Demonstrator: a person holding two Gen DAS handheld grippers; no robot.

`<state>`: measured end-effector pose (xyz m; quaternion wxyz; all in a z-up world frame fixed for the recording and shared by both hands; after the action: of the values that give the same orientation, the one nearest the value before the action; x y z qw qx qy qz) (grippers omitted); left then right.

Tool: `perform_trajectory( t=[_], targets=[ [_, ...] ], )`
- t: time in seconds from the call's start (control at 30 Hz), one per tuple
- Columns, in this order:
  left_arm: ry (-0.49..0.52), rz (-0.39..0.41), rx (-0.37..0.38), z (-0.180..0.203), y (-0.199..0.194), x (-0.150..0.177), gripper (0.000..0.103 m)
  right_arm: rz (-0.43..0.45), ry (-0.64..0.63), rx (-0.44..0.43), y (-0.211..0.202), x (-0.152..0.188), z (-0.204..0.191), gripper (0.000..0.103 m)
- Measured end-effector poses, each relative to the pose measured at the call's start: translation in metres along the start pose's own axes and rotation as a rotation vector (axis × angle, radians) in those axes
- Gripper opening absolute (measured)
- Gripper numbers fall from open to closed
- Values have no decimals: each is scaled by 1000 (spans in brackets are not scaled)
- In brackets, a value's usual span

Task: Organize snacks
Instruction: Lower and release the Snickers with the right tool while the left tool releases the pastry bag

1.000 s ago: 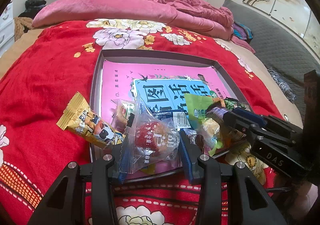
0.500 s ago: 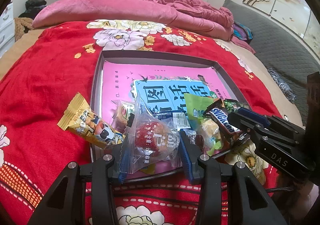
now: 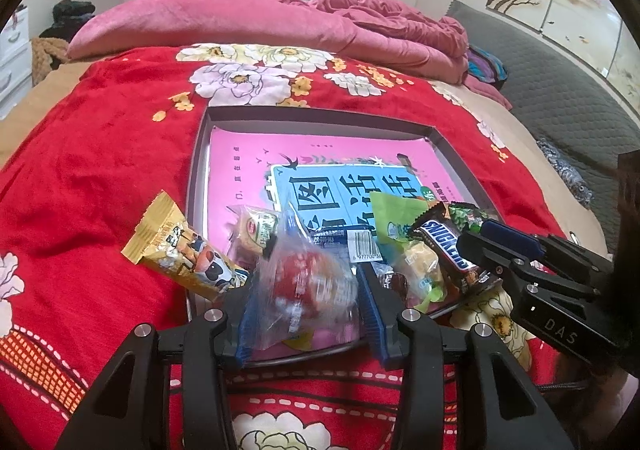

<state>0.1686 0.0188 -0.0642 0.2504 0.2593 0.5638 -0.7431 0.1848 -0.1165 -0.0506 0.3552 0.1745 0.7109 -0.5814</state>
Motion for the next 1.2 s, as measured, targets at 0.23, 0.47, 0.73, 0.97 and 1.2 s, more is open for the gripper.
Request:
perform_trajectory(
  t=[0.23,0.47,0.73,0.97,1.2],
  targets=[
    [0,3,1,-1,0,0,53,0,-2,0,-1,0,0,42],
    [10,8,-3,-1,-1,-3,62,5,7,8,-4,-1,0,49],
    [12,20,14,2,-5,-3,74,7,22,20,-6,-1,5,51],
    [26,53,31,6,-14,-7,76,25,24,28,-12,-3,5,57],
    [45,140,50,12,-38,-14,79,80,22,44,-28,-5,8,67]
  ],
)
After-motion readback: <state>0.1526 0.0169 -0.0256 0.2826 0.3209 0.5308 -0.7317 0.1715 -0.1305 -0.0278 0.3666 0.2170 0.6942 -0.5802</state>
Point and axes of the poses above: each gripper's, at about its wrist camera, not at the fingertips, and y roughly the way its jaws point, z to its right, x to its underside, the point moved 6 cm from there along y, roughly the way its jaws point, and after that the axes turned 2 degrees about z, right-handed, at the moved point
